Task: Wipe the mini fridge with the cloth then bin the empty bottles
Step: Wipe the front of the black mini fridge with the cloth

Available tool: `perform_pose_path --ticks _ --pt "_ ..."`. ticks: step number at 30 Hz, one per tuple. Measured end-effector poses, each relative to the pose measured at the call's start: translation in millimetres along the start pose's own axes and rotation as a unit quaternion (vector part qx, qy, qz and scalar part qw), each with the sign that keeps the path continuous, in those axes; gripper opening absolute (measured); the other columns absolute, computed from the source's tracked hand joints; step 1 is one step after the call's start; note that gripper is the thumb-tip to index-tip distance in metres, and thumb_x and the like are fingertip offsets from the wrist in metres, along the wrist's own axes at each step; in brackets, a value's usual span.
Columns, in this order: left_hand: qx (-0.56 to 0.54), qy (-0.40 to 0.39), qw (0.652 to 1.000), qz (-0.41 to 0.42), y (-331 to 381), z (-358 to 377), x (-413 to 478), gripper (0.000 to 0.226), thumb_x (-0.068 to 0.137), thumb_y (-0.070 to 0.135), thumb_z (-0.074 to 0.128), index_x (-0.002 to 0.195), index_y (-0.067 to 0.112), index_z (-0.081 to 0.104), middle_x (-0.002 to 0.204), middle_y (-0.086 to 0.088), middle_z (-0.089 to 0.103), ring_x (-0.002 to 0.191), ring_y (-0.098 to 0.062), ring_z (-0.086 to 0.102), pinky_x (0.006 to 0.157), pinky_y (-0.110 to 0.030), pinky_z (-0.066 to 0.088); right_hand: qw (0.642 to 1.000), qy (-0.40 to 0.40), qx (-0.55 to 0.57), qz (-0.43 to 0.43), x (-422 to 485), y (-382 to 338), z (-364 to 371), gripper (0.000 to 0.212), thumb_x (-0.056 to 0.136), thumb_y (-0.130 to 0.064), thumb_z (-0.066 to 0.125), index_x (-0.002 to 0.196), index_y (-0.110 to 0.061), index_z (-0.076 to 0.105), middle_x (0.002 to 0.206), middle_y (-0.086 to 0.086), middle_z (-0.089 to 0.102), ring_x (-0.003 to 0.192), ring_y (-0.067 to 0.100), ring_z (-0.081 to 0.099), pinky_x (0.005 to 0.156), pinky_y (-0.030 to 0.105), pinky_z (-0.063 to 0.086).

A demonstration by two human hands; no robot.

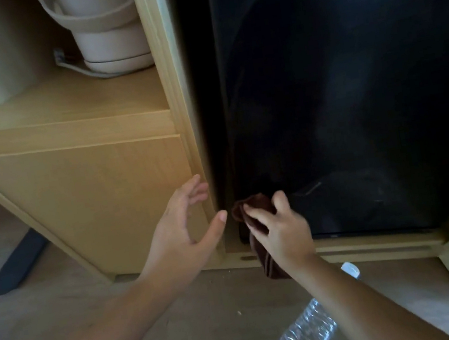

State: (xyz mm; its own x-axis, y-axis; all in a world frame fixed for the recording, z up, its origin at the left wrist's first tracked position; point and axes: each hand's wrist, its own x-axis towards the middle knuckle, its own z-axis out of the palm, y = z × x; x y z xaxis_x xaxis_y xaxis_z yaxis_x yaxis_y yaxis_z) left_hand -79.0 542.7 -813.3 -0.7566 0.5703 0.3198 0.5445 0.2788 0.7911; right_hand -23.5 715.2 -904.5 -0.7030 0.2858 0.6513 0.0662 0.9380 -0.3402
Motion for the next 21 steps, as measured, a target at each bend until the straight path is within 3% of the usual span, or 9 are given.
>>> perform_pose_path --ticks 4,8,11,14,17,21 --pt "0.003 -0.033 0.999 -0.022 8.9 20.5 6.4 0.077 0.076 0.051 0.053 0.142 0.03 0.02 0.137 0.017 0.039 0.121 0.012 0.037 0.096 -0.007 0.032 1.0 0.0 0.004 -0.004 -2.5 8.2 -11.4 0.027 0.076 -0.028 0.071 0.102 -0.02 0.07 0.093 0.002 0.037 0.048 0.02 0.054 0.042 0.023 0.049" --pt "-0.008 -0.069 0.996 -0.062 15.6 43.9 18.5 0.097 0.07 0.057 0.051 0.147 0.023 0.002 0.151 0.009 0.022 0.132 0.002 0.027 0.106 -0.02 0.025 0.997 0.057 0.021 0.039 6.4 29.1 -54.3 0.032 0.079 -0.036 0.058 0.103 -0.019 0.07 0.089 0.009 0.053 0.062 0.019 0.059 0.053 0.025 0.052" --pt "0.017 -0.082 0.993 -0.085 20.2 60.6 21.9 0.109 0.064 0.065 0.049 0.145 0.025 -0.012 0.155 0.006 0.007 0.139 -0.007 0.016 0.108 -0.023 0.02 0.987 0.105 0.025 0.12 -0.2 62.9 -94.2 0.031 0.075 -0.033 0.065 0.102 -0.018 0.071 0.092 0.012 0.055 0.075 0.013 0.055 0.068 0.02 0.044" --pt "0.062 -0.074 0.992 -0.081 25.0 69.3 21.8 0.116 0.061 0.067 0.05 0.144 0.021 -0.017 0.155 0.002 0.004 0.14 -0.012 0.014 0.105 -0.022 0.02 0.968 0.14 0.027 0.208 -12.9 98.6 -132.8 0.034 0.072 -0.014 0.077 0.105 -0.013 0.069 0.1 0.013 0.055 0.084 0.005 0.05 0.082 0.0 0.034" --pt "0.09 -0.07 0.991 -0.065 24.8 69.6 22.7 0.118 0.063 0.065 0.055 0.144 0.02 -0.017 0.155 0.002 0.006 0.139 -0.013 0.017 0.103 -0.022 0.023 0.957 0.167 0.035 0.234 -18.2 112.8 -148.0 0.034 0.073 -0.009 0.075 0.107 -0.008 0.067 0.102 0.013 0.053 0.087 -0.002 0.046 0.083 -0.005 0.031" --pt "0.087 -0.094 0.99 -0.063 24.2 64.1 22.8 0.118 0.06 0.066 0.055 0.144 0.024 -0.017 0.155 0.006 0.005 0.139 -0.01 0.018 0.105 -0.025 0.027 0.957 0.18 0.053 0.221 -14.5 96.3 -125.0 0.032 0.072 -0.009 0.077 0.103 -0.009 0.069 0.102 0.013 0.055 0.088 0.008 0.054 0.083 -0.003 0.032"
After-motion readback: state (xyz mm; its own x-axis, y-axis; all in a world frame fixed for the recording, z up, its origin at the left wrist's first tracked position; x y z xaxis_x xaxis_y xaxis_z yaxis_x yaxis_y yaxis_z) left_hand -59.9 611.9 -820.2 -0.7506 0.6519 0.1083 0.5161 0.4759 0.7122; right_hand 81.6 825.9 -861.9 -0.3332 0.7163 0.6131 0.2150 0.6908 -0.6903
